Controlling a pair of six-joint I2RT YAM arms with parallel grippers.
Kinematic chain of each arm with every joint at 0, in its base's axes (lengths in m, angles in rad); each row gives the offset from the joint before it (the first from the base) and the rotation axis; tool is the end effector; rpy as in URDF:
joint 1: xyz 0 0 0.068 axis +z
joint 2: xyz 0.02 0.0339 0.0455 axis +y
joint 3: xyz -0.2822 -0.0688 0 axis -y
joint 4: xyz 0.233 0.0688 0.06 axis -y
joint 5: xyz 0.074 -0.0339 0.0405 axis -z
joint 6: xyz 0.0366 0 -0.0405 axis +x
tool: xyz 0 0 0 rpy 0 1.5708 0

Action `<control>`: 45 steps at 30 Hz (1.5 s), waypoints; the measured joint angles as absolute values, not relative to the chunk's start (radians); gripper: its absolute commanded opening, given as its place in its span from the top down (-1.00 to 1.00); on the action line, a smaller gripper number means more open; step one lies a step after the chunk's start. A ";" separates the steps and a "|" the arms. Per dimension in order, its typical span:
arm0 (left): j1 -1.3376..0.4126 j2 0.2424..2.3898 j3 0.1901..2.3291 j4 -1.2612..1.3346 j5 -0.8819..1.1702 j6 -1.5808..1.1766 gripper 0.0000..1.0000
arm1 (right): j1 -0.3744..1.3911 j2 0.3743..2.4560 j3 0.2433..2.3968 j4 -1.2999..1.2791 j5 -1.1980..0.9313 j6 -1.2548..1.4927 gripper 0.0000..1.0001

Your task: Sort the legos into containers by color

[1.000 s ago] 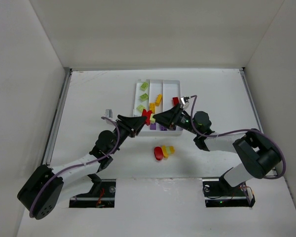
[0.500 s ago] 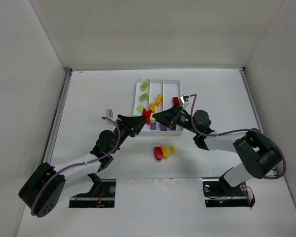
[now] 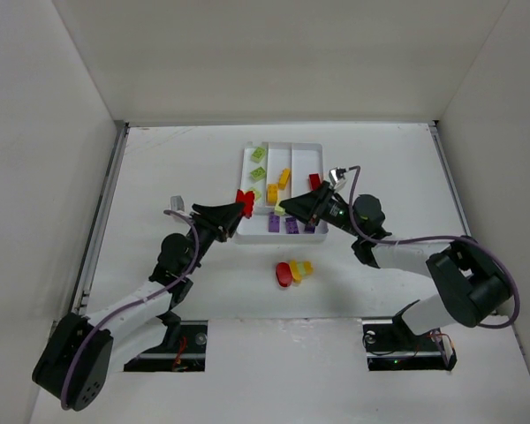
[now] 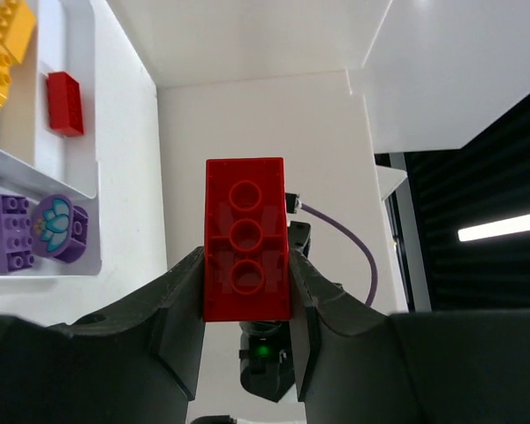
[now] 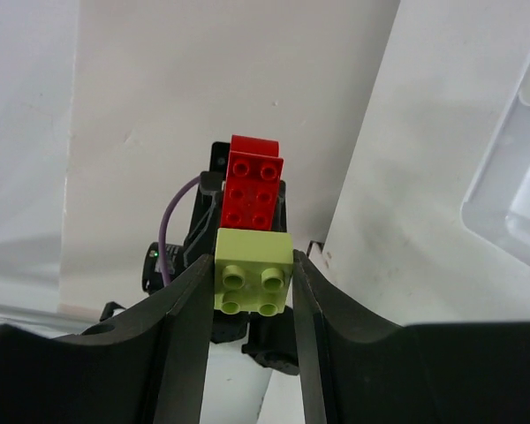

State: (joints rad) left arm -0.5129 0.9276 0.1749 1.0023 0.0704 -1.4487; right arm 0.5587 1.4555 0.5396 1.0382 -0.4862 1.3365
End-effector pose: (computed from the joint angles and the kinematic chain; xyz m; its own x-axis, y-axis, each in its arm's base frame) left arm 0.1459 -0.0851 0.2511 -0.5186 -0.8443 -0.1353 0.2805 -0.0185 -0.9597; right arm 0.2306 0.1643 0.2586 -0.8144 0.5051 -0.2859 -0.3007 0.0541 0.9522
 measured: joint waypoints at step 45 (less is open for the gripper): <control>-0.339 0.963 0.180 0.890 0.185 -1.211 0.57 | 0.549 2.030 1.440 0.067 -0.171 0.916 -0.43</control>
State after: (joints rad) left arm -0.3386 0.9627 0.1802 0.8902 0.1848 -1.2106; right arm 0.5491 2.0296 1.4399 0.0666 -0.1711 0.9161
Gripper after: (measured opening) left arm 0.334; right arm 0.690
